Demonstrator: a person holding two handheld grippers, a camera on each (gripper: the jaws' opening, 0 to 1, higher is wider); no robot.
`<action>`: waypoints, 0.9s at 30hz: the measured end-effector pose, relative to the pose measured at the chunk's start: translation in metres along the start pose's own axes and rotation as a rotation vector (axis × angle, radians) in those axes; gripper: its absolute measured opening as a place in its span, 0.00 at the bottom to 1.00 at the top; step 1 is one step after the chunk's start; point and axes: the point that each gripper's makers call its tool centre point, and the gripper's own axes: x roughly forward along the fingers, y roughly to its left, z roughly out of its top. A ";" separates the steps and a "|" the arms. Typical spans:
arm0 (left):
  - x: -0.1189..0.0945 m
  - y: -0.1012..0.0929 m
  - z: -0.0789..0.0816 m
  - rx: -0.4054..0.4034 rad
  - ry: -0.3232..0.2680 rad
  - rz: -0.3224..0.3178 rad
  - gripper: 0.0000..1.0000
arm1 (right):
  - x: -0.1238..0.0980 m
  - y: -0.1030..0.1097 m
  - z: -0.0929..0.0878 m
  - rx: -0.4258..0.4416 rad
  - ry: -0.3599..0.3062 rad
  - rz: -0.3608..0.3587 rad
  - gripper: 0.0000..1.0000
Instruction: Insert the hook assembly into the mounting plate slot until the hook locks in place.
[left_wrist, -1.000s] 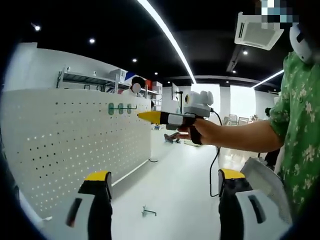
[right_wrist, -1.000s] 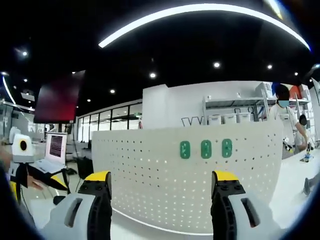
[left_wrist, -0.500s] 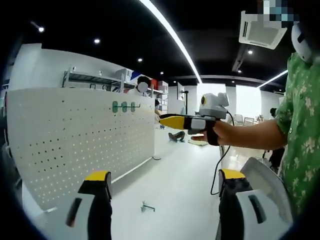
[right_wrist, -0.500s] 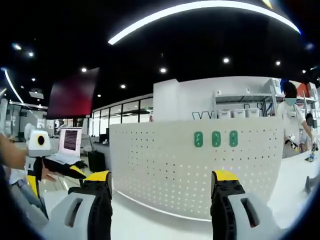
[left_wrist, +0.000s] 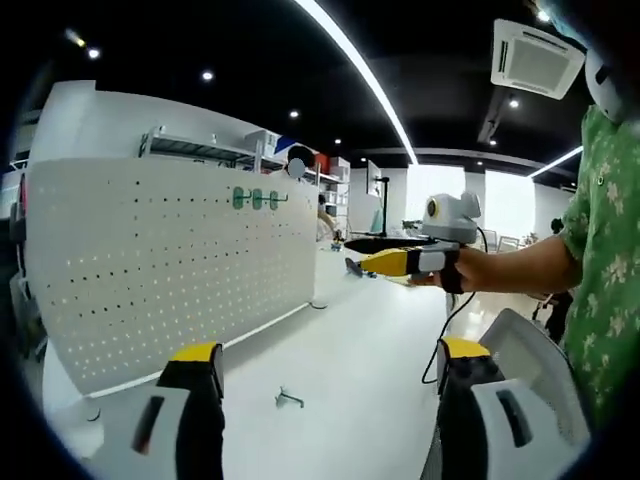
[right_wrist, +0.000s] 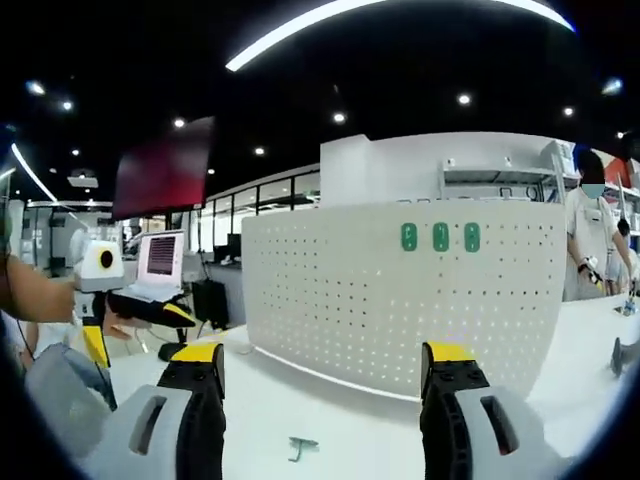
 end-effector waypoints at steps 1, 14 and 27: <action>0.000 -0.001 -0.001 -0.001 0.002 0.002 0.90 | -0.001 0.000 -0.001 0.000 0.002 0.002 0.82; 0.002 0.000 -0.031 -0.033 0.061 0.024 0.89 | -0.012 0.004 -0.045 0.023 0.097 0.027 0.81; 0.027 0.017 -0.042 -0.021 0.090 0.011 0.78 | -0.005 0.002 -0.053 0.042 0.107 0.022 0.80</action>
